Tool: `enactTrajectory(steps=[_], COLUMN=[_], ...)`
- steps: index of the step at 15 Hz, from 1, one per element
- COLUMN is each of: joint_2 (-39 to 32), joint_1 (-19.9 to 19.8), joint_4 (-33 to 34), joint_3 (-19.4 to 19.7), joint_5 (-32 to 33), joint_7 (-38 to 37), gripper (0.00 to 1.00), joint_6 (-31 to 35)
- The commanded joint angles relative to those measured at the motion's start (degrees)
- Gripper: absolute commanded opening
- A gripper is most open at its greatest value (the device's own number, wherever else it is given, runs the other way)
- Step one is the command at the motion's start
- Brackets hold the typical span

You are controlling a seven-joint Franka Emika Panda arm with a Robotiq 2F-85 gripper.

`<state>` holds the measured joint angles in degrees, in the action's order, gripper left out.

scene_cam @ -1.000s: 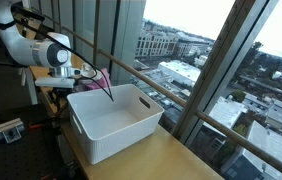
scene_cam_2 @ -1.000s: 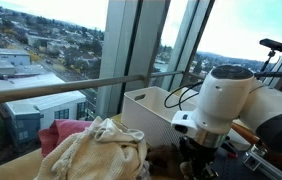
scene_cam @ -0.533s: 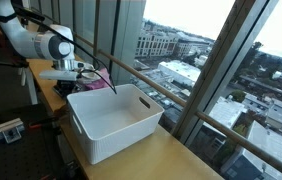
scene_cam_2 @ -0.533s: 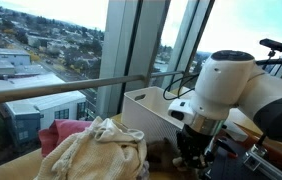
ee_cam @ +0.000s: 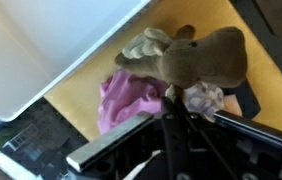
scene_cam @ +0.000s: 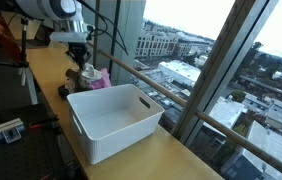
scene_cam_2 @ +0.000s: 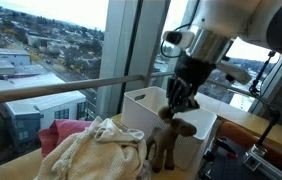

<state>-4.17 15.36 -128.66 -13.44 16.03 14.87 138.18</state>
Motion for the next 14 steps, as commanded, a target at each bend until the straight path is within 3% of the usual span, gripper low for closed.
enactTrajectory(steps=[1,5,9,10,11,13,14], joint_2=[4.6,6.7,6.8,6.8,6.8,6.9,7.1], joint_1=[-1.5,-4.6,-8.5,-9.1,-9.6,-10.2,-10.4], joint_4=[7.5,15.8,18.6,17.7,16.7,13.8,12.2], joint_3=[0.4,3.3,7.2,7.8,8.2,8.6,8.8], joint_5=[-1.9,-1.3,-1.9,-2.0,-1.8,-1.6,-1.7], joint_7=[2.9,5.4,8.4,8.4,8.1,7.8,7.8], gripper=[0.01,0.01,0.01,0.08,0.31,0.34,0.41], joint_6=[-6.5,-10.9,-10.5,-10.0,-9.6,-8.7,-8.3])
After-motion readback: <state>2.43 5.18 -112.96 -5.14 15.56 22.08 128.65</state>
